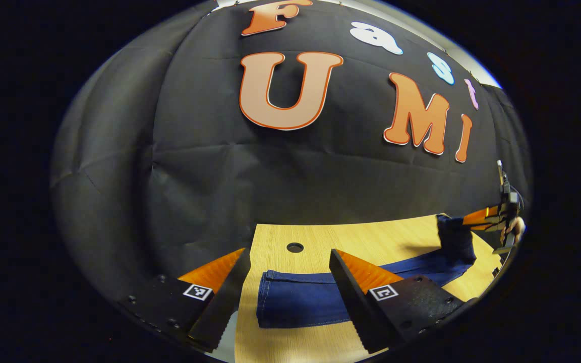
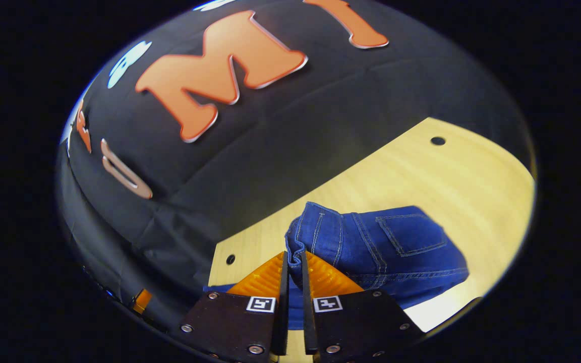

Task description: Grasp the waist and the cuffs of the jeans and fold them to make the two legs overlap; first hold the waist and fold one-third of the jeans toward the cuffs, then hold the cuffs and fold the remaining one-third in the same direction to finish folding.

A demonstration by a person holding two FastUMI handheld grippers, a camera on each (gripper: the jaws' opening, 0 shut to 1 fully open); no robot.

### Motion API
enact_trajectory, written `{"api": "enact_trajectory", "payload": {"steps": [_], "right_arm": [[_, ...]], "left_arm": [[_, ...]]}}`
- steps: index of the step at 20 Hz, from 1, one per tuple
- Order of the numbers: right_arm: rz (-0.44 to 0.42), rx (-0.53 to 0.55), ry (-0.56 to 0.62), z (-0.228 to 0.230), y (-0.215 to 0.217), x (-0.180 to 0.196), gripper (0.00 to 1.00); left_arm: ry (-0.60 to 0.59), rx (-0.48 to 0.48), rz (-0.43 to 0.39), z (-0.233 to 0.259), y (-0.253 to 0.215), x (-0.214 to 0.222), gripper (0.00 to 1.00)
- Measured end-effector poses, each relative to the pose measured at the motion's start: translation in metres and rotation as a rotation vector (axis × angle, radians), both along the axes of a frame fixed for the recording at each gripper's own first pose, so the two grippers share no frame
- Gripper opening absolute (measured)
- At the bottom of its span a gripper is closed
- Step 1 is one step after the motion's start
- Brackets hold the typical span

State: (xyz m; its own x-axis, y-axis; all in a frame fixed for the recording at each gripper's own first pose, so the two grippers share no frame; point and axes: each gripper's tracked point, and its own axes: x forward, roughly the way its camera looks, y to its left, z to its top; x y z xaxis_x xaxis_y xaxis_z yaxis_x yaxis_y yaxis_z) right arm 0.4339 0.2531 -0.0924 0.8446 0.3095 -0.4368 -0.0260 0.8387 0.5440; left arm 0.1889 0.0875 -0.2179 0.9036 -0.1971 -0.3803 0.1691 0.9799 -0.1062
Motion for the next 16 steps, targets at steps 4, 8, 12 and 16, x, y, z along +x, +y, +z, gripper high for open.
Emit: {"api": "enact_trajectory", "payload": {"steps": [4, 8, 12, 16], "right_arm": [[0.103, -0.104, 0.098, 0.002, -0.002, 0.019, 0.13], [0.159, -0.245, 0.147, 0.006, -0.002, 0.013, 0.13], [0.239, -0.211, 0.111, 0.044, 0.007, 0.014, 0.56], [0.226, -0.25, 0.044, 0.066, -0.011, 0.016, 0.98]], "left_arm": [[0.019, -0.029, 0.011, -0.007, 0.003, 0.0, 0.98], [0.056, -0.062, 0.028, -0.019, 0.005, -0.003, 0.98], [0.113, -0.133, 0.072, -0.037, 0.018, -0.011, 0.98], [0.242, -0.368, 0.175, -0.064, 0.019, -0.027, 0.98]]}}
